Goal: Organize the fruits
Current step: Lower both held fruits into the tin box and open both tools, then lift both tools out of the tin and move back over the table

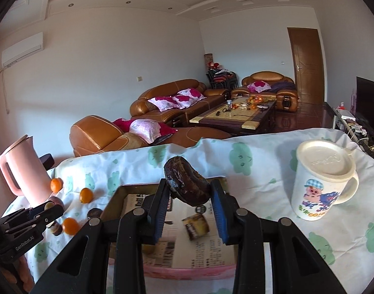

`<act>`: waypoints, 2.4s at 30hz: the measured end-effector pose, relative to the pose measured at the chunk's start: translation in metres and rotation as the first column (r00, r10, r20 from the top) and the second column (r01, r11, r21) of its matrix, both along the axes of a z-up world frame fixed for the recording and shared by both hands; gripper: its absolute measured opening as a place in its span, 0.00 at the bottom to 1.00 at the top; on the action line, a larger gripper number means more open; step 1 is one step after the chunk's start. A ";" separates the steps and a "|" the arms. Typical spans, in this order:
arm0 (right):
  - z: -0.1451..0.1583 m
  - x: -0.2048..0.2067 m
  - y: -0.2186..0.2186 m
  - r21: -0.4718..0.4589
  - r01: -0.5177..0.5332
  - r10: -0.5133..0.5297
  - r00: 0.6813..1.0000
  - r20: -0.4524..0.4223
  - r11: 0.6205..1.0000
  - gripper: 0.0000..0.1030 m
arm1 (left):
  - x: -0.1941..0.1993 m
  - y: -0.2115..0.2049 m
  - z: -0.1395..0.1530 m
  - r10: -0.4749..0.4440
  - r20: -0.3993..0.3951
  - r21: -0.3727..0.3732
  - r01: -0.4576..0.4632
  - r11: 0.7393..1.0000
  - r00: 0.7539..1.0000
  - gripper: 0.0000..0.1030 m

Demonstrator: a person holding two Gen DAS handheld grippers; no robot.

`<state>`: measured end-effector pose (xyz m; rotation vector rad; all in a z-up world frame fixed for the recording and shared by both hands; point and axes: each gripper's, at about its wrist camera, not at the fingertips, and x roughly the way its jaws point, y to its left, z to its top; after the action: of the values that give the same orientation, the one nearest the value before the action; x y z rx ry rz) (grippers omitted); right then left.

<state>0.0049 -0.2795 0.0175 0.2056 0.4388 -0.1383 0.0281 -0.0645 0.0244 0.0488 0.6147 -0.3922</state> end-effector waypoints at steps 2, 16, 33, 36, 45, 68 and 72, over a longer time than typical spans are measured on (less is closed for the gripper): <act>-0.003 0.001 -0.012 0.001 0.017 -0.017 1.000 -0.009 1.000 0.35 | 0.006 -0.023 -0.002 -0.024 -0.005 0.008 0.024 1.000 1.000 0.30; -0.038 0.043 -0.008 -0.063 -0.058 0.048 0.988 -0.148 0.996 0.35 | 0.050 -0.102 -0.028 0.019 -0.067 0.135 -0.010 0.991 0.998 0.30; -0.048 0.052 -0.008 0.015 -0.099 0.100 0.977 -0.187 0.995 0.57 | 0.036 -0.107 -0.038 0.046 -0.035 0.193 -0.039 0.980 0.998 0.52; -0.043 0.044 -0.010 0.024 -0.079 0.081 0.987 -0.138 0.997 0.69 | 0.027 -0.104 -0.034 -0.001 -0.019 0.155 0.004 0.988 1.000 0.75; -0.027 0.025 -0.022 0.018 0.028 -0.028 1.000 0.003 0.999 0.72 | 0.005 -0.094 -0.017 0.036 0.137 0.155 -0.057 0.986 0.990 1.00; -0.015 0.002 -0.005 -0.095 0.128 -0.111 0.980 0.163 0.987 0.86 | 0.009 -0.053 -0.023 0.171 0.080 0.092 -0.178 0.980 0.982 1.00; -0.016 -0.002 -0.002 -0.099 0.131 -0.115 0.982 0.148 0.987 0.86 | 0.006 -0.050 -0.024 0.170 0.077 0.092 -0.177 0.980 0.982 1.00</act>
<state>0.0034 -0.2816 0.0012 0.1350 0.2758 -0.2665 0.0345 -0.1150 0.0007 0.1019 0.5649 -0.1900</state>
